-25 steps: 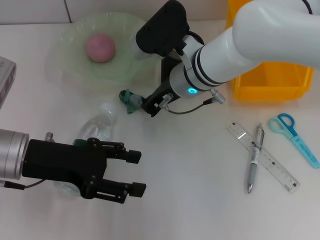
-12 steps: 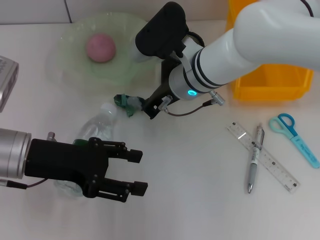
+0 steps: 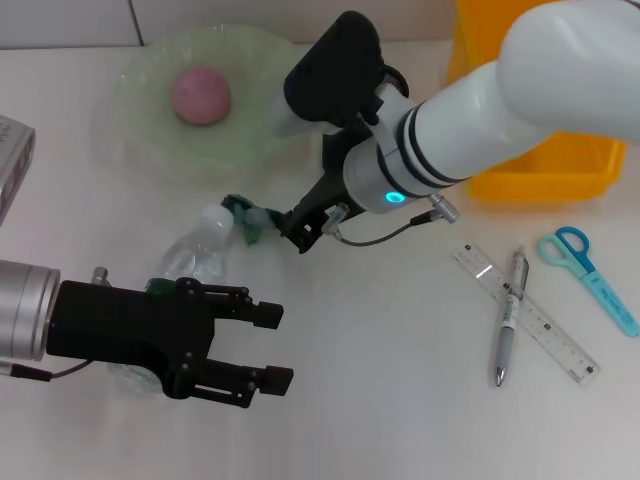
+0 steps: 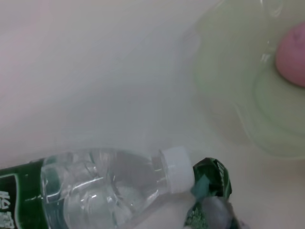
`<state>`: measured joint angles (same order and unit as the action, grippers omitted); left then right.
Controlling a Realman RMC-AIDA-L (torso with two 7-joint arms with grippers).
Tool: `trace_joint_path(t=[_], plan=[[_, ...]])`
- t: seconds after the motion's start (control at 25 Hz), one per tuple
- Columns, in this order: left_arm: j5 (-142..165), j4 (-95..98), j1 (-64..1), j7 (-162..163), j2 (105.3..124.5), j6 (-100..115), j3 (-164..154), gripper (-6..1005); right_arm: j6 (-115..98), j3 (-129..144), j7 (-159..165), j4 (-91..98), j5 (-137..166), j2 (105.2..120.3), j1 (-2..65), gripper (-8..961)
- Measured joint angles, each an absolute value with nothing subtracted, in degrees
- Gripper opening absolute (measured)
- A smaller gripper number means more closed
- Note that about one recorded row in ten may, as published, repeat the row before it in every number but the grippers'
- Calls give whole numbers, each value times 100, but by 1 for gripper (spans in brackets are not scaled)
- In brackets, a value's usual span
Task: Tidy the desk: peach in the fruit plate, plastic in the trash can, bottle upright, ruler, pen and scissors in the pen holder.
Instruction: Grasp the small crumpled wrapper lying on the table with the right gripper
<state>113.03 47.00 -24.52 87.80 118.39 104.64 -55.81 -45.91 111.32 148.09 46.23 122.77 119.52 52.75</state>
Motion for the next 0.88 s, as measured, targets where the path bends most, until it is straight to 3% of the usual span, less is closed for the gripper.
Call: trace_joint_path(t=[0.6, 0.88], plan=[[11302, 4702, -2476, 8802, 11839, 10461, -5581, 747, -5792, 8813, 13407, 6509, 12178, 11953, 3371, 54], [11302, 4702, -2499, 8810, 11832, 10434, -5581, 745, -6490, 8188, 12609, 6614, 11552, 11933, 3162, 69]])
